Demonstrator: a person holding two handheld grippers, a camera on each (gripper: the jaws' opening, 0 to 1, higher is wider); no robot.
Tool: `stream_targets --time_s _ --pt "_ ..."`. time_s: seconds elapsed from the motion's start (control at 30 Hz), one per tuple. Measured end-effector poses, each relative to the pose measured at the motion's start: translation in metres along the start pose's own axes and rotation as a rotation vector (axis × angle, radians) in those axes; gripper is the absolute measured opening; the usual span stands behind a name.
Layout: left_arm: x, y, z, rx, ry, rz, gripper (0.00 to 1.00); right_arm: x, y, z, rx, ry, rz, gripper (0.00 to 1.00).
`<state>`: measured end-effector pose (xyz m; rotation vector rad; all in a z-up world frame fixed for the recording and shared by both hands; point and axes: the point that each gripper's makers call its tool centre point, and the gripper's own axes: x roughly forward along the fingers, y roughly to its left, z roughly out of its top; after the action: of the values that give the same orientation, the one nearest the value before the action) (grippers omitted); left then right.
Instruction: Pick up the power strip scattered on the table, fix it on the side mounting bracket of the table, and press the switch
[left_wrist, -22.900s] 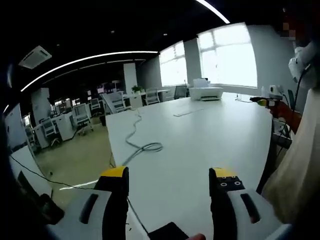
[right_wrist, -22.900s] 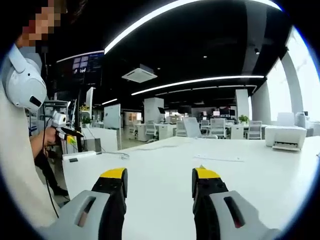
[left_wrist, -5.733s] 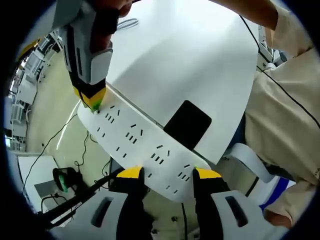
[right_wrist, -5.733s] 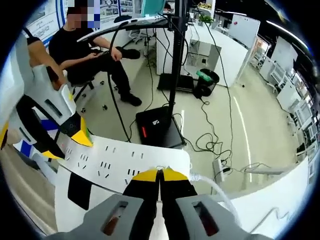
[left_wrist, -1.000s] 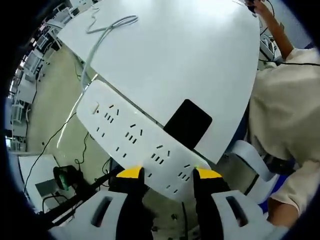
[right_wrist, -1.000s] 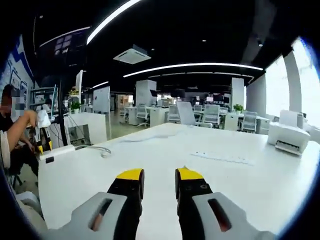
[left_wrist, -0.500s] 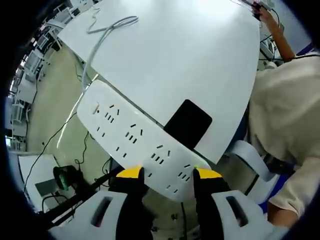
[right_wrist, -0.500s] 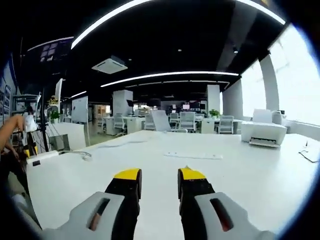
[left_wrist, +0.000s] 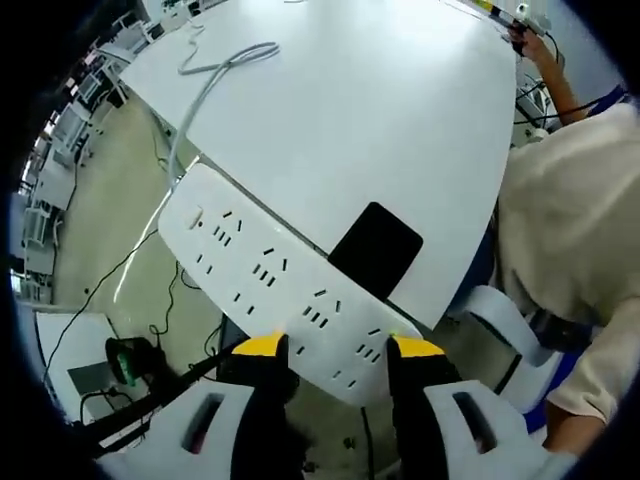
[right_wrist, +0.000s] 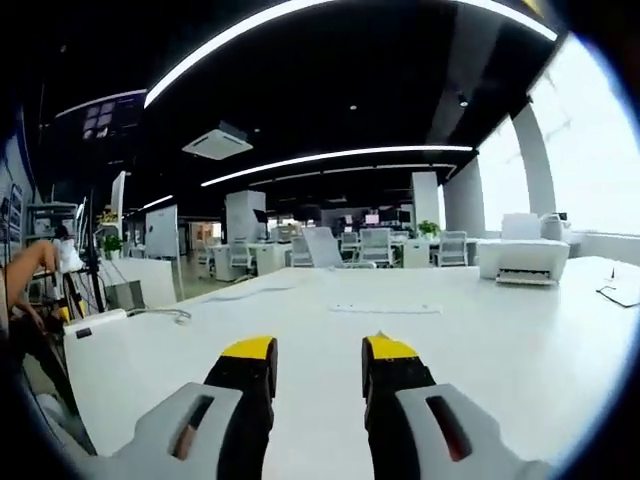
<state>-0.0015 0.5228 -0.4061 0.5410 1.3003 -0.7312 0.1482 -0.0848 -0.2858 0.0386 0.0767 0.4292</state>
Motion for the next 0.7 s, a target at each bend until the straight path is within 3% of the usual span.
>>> stream_targets --time_s 0.37,0.57,0.7 --pt "-0.003 0.001 -0.002 -0.033 -0.08 0.001 0.47 -0.001 -0.003 -0.003 0.007 0.01 0.008 0.32" --pt "-0.008 0.003 -0.004 -0.003 -0.116 0.03 0.51 0.002 -0.004 -0.003 0.001 0.017 0.016 0.33" --pt "-0.021 0.013 -0.003 0.026 -0.143 0.096 0.5 0.003 -0.005 -0.002 0.0 0.017 0.021 0.33"
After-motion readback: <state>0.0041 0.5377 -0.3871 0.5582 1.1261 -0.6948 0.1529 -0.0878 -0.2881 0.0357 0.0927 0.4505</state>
